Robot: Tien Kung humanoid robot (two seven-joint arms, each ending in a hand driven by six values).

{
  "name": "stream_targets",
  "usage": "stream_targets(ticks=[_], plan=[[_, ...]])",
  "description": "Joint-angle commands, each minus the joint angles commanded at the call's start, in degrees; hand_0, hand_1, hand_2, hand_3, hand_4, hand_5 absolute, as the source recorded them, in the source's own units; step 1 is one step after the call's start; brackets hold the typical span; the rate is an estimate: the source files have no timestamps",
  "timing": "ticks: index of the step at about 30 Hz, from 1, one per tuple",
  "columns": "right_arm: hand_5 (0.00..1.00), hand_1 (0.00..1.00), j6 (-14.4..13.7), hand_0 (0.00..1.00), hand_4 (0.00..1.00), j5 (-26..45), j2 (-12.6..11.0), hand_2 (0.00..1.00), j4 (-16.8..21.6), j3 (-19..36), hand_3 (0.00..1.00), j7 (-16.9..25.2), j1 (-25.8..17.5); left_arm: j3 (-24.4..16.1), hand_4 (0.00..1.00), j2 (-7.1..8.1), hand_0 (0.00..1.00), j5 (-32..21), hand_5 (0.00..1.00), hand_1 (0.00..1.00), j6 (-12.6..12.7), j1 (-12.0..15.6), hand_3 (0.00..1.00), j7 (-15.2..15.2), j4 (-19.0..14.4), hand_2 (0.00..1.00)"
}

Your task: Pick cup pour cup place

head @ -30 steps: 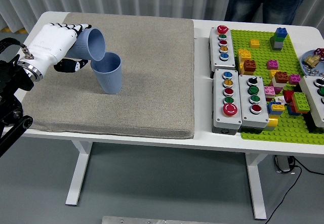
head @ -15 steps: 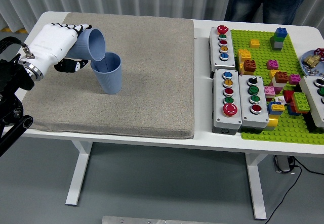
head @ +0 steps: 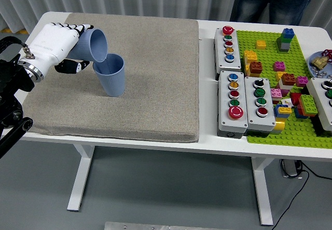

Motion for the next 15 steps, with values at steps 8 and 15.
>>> stream_targets(ticks=[8,15], plan=[[0.254,0.699,0.0,0.748,0.104,0.2,0.0,0.752,0.0,0.0,0.608,0.0,0.1,0.2,0.231,0.12,0.602,0.0,0.002,0.622,-0.6,-0.2,0.744,0.1,0.0,0.767],[0.253,0.699,0.0,0.747,0.104,0.3,0.0,0.752,0.0,-0.1,0.609,0.0,0.1,0.3,0.224,0.25,0.603,0.0,0.002,0.625,-0.6,-0.4,0.742,0.1,0.1,0.767]])
